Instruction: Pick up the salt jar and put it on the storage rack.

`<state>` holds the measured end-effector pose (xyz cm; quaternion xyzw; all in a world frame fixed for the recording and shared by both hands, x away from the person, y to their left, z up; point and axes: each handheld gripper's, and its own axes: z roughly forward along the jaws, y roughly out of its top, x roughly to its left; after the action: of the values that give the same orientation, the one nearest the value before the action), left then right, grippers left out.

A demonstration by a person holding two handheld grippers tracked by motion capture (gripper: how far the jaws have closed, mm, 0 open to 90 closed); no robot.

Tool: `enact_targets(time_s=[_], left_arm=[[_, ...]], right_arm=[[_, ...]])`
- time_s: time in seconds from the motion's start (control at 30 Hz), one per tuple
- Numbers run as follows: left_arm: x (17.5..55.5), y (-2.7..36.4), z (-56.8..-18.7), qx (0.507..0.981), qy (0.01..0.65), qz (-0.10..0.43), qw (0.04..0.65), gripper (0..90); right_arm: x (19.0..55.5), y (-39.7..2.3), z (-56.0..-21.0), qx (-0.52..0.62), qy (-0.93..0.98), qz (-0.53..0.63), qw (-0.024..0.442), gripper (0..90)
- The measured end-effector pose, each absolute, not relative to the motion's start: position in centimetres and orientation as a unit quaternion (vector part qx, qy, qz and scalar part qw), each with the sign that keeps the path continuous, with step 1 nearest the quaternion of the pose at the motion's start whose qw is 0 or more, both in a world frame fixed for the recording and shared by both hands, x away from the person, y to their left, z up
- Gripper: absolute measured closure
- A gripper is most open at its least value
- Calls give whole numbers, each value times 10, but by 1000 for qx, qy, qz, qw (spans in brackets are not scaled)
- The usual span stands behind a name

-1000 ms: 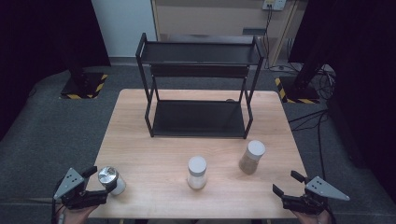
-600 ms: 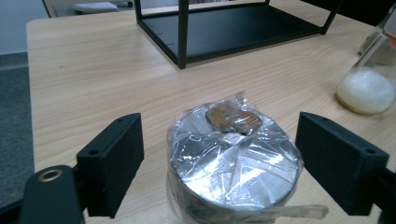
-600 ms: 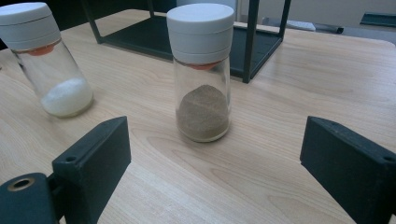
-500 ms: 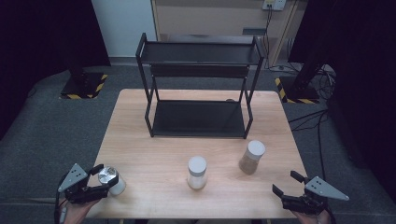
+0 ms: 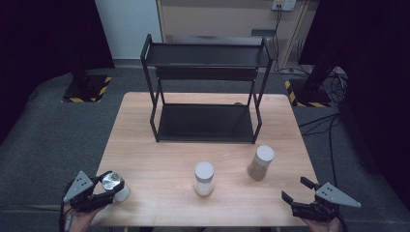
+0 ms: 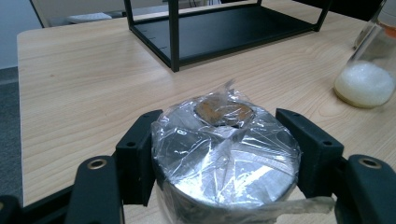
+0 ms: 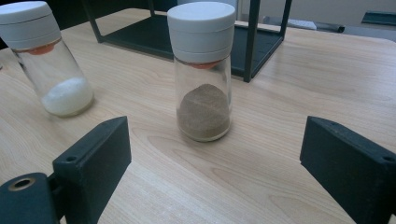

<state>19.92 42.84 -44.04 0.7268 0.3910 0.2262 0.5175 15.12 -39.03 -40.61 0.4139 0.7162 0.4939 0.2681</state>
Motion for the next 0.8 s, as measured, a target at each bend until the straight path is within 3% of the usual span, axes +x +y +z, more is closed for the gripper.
enact_targets(time_s=[0.8], left_arm=[[222, 409, -415, 743, 360, 215, 522, 339]], right_arm=[[152, -390, -406, 416, 715, 495, 267, 85]])
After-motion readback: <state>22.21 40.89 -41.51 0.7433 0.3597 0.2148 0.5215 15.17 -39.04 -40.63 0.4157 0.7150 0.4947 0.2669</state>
